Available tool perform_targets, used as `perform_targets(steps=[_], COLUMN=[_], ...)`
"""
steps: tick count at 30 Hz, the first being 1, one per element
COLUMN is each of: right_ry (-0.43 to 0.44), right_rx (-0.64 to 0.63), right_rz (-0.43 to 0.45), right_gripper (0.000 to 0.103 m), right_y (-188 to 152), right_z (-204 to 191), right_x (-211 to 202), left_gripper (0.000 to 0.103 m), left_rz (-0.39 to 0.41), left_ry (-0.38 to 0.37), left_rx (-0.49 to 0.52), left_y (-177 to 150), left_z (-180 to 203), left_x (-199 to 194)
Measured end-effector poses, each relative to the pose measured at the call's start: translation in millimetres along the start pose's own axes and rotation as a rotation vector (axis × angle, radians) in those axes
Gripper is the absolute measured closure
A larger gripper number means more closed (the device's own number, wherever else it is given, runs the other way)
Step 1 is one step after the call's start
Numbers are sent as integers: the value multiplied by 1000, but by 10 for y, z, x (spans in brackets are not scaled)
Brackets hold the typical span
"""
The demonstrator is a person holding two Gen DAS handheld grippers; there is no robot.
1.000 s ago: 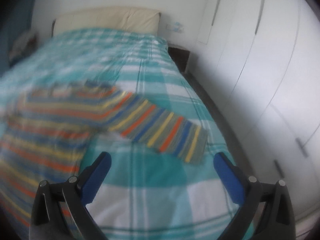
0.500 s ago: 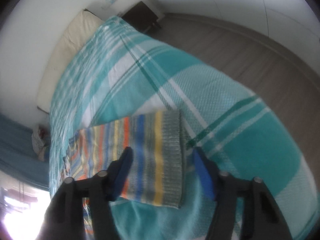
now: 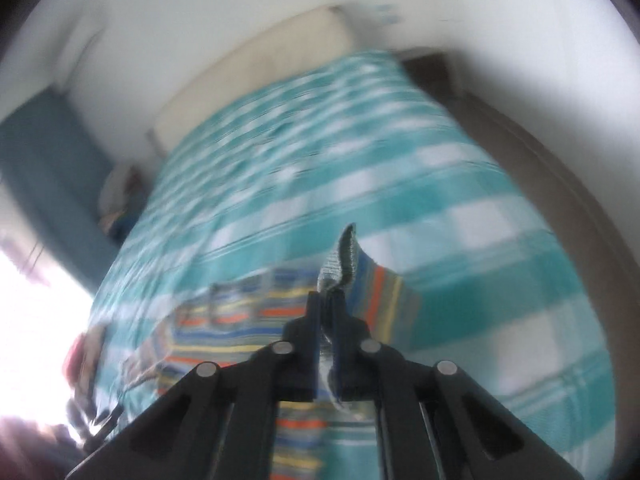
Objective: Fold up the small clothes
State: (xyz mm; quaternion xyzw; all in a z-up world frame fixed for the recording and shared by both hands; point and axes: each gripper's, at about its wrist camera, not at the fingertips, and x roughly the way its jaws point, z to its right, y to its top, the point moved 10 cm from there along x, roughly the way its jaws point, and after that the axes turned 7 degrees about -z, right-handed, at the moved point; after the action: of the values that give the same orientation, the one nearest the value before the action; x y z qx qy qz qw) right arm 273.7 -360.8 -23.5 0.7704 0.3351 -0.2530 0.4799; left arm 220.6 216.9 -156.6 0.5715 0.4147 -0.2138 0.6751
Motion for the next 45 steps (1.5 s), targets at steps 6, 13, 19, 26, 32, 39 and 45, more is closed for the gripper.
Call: perform_targets(steps=[6, 13, 19, 26, 32, 39, 45], right_ry=[128, 331, 60, -286, -406, -435, -399], right_rx=[-197, -78, -180, -136, -13, -10, 15], right_rz=[-95, -147, -85, -8, 89, 83, 62], right_gripper=[90, 25, 21, 21, 21, 13, 6], right_y=[-129, -320, -575, -1401, -1669, -1784, -1807], right_z=[-1531, -1854, -1004, 560, 1369, 1465, 1445], right_x=[912, 1310, 1014, 612, 211, 328, 430], left_gripper=[2, 2, 2, 2, 2, 0, 0], left_rz=[24, -37, -52, -70, -142, -246, -248], left_ry=[51, -10, -30, -20, -26, 37, 37], left_rx=[-10, -74, -51, 31, -20, 9, 18], left_y=[32, 19, -12, -122, -236, -491, -520], left_z=[-162, -259, -123, 91, 79, 89, 111], left_x=[-11, 92, 88, 93, 282, 551, 537])
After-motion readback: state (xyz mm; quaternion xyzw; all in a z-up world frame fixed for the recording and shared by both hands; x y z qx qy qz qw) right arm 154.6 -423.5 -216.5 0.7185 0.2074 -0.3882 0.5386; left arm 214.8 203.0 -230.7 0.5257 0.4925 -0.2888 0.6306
